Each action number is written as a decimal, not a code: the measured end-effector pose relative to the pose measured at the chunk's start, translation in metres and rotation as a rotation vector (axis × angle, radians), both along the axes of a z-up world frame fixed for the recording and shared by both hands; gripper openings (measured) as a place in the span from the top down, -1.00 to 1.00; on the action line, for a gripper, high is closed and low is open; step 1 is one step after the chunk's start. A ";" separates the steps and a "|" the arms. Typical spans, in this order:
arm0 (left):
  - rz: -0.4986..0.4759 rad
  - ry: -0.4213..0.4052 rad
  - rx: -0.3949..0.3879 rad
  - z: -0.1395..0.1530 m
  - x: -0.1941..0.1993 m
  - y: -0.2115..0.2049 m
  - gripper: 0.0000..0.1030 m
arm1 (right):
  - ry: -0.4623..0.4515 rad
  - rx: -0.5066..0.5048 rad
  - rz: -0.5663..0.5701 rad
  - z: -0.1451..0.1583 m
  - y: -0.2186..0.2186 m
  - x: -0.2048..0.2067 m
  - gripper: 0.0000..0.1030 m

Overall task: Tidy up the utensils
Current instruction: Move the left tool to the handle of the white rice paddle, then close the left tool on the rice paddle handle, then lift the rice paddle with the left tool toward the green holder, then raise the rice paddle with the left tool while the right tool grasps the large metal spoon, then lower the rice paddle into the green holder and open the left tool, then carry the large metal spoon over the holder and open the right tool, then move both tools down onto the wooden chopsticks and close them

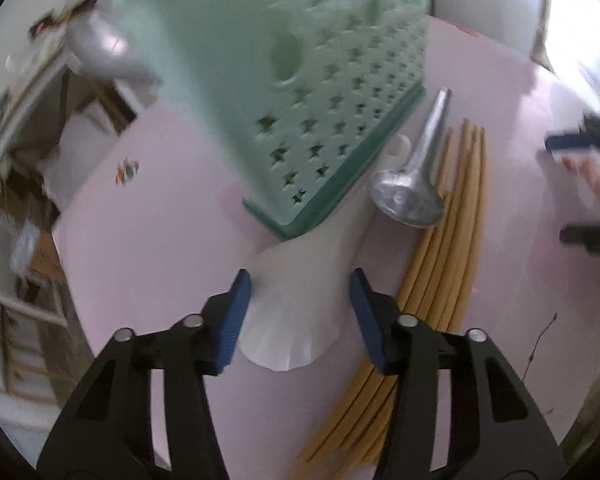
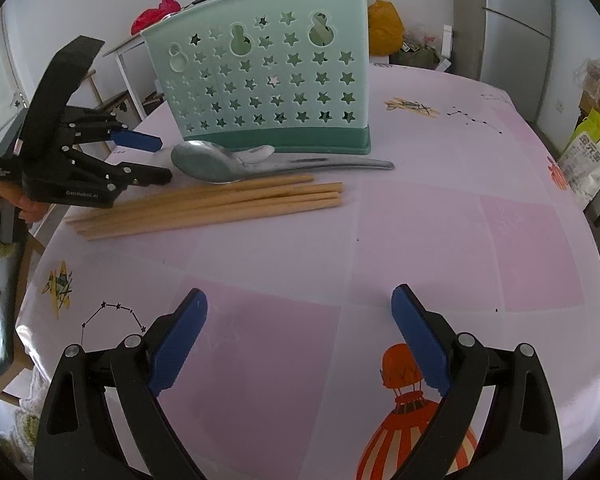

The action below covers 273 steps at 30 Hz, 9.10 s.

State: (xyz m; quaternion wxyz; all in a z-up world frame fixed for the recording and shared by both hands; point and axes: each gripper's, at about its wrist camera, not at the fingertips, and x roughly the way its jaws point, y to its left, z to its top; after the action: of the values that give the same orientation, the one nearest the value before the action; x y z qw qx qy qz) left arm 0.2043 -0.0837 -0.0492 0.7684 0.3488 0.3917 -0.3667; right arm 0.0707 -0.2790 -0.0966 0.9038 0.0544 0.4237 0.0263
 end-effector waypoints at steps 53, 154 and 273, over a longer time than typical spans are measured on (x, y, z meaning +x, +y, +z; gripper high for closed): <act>-0.036 0.041 -0.119 -0.001 0.016 0.019 0.46 | 0.027 0.079 -0.004 0.004 0.001 0.006 -0.70; 0.265 -0.141 -0.459 0.114 -0.036 0.086 0.96 | -0.250 -0.231 0.099 0.085 0.061 0.032 0.94; 0.657 0.142 -0.286 -0.010 -0.025 0.052 1.00 | 0.131 0.541 -0.074 -0.011 0.005 0.017 0.18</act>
State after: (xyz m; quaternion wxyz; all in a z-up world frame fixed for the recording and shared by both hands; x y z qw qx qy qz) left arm 0.1791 -0.0321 -0.0588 0.8571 0.0672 0.4800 -0.1747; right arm 0.0878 -0.2736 -0.1076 0.8276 0.3104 0.4564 0.1020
